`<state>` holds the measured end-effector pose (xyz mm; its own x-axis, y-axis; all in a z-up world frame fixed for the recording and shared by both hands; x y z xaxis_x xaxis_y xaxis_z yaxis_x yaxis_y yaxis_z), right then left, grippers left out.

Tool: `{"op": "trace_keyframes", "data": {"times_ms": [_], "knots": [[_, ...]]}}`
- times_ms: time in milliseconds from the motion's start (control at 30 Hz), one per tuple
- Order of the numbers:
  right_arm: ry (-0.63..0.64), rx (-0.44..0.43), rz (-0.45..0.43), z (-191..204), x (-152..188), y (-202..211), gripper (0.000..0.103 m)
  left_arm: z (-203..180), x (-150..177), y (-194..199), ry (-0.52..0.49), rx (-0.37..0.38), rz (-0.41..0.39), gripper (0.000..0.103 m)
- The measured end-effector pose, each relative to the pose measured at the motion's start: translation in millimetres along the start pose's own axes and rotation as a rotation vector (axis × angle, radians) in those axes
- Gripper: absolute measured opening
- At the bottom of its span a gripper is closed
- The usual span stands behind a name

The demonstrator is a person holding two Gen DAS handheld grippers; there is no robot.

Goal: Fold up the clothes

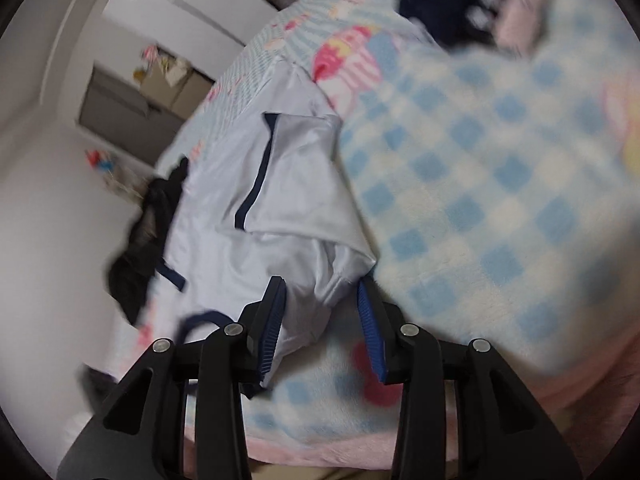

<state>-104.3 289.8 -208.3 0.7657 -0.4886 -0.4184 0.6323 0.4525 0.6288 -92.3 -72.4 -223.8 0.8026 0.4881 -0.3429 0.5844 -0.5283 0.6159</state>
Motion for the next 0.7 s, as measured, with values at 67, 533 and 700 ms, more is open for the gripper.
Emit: {"op": "trace_keyframes", "data": {"times_ms": [67, 533, 700], "knots": [[-0.032, 0.0, -0.002, -8, -2, -5, 0.023, 1, -2, -1, 0.004, -0.001, 0.0, 0.045], [0.212, 0.167, 0.051, 10, 2, -14, 0.004, -10, -8, -1, -0.158, -0.152, -0.067, 0.023], [0.357, 0.343, -0.043, 19, -10, 5, 0.006, -2, -12, 12, -0.168, -0.208, -0.11, 0.017]]}}
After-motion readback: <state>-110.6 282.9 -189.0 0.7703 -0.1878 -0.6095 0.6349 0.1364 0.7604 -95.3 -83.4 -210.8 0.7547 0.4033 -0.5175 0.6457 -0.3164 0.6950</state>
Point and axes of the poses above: each gripper's, at about its wrist camera, not at the fingertips, and y roughly against the way its jaws point, z to its left, x to its underside, the point moved 9 cm from there along -y, roughly the way its jaws point, and after that the axes turned 6 degrees about y, right-handed, at the moved point
